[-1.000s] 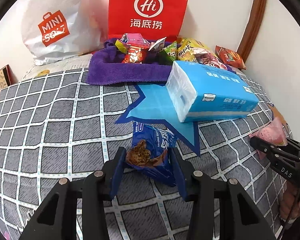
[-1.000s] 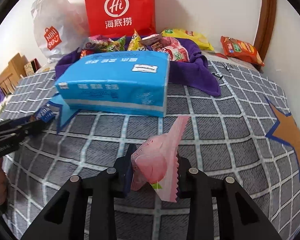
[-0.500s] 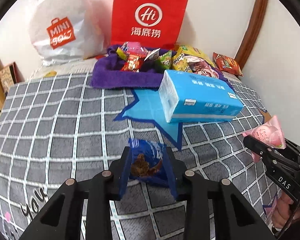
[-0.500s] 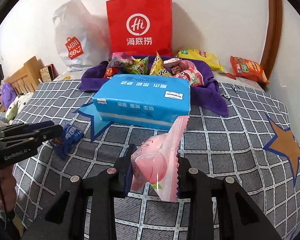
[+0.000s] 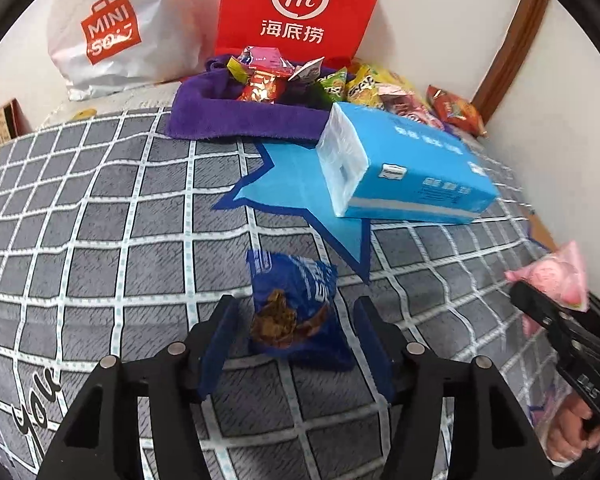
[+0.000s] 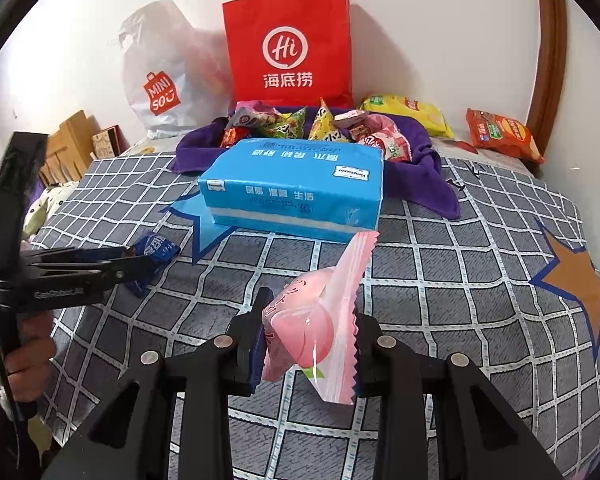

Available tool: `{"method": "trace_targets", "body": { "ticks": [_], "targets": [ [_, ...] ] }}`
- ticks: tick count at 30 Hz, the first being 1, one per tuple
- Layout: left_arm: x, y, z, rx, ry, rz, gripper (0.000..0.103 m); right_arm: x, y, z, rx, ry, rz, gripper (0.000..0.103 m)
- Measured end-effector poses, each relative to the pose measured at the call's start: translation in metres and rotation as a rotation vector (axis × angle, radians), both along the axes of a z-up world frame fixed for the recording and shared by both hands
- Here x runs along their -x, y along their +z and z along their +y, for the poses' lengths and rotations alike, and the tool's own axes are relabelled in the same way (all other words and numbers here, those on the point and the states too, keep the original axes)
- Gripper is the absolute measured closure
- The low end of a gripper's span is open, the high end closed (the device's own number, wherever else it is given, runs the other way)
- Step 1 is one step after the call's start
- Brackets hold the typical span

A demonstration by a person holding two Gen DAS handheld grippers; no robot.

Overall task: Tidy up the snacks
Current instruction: 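Carry the blue bag and pink candy past the tissue pack toward the towel with both grippers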

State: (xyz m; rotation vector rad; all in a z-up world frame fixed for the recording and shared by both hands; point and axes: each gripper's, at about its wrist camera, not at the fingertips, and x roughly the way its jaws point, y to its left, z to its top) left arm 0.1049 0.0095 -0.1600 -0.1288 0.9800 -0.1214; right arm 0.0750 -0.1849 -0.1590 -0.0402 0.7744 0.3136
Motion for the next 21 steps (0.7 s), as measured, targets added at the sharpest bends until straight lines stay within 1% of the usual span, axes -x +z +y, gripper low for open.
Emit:
{"method": "trace_targets", "body": {
  "ticks": [4,6,7,9,11,15,18,21],
  "targets": [
    [-0.005,-0.003,-0.013,-0.122,0.046,-0.018,0.045,-0.004,-0.002,-0.005,-0.004,0.02,0.011,0.071],
    [-0.004,-0.003,-0.016,-0.188,0.084,-0.037,0.061,-0.008,-0.003,-0.007,-0.004,0.027,0.019,0.071],
    [-0.003,-0.003,-0.018,-0.204,0.088,-0.045,0.062,-0.009,-0.003,-0.009,-0.004,0.031,0.022,0.071],
    [-0.003,-0.003,-0.017,-0.193,0.092,-0.041,0.065,-0.012,-0.004,-0.011,-0.001,0.038,0.024,0.071],
    [-0.003,-0.001,-0.013,-0.173,0.105,-0.031,0.066,-0.015,-0.004,-0.013,-0.002,0.044,0.024,0.071],
    [0.0,0.005,-0.006,-0.099,0.122,-0.012,0.066,-0.023,-0.004,-0.015,-0.014,0.057,0.026,0.071],
    [0.002,0.016,-0.009,-0.069,0.127,-0.018,0.066,-0.027,0.0,-0.015,-0.02,0.072,0.018,0.071],
    [0.002,0.028,-0.016,-0.053,0.106,-0.028,0.066,-0.032,0.006,-0.016,-0.023,0.073,0.012,0.071]
  ]
}}
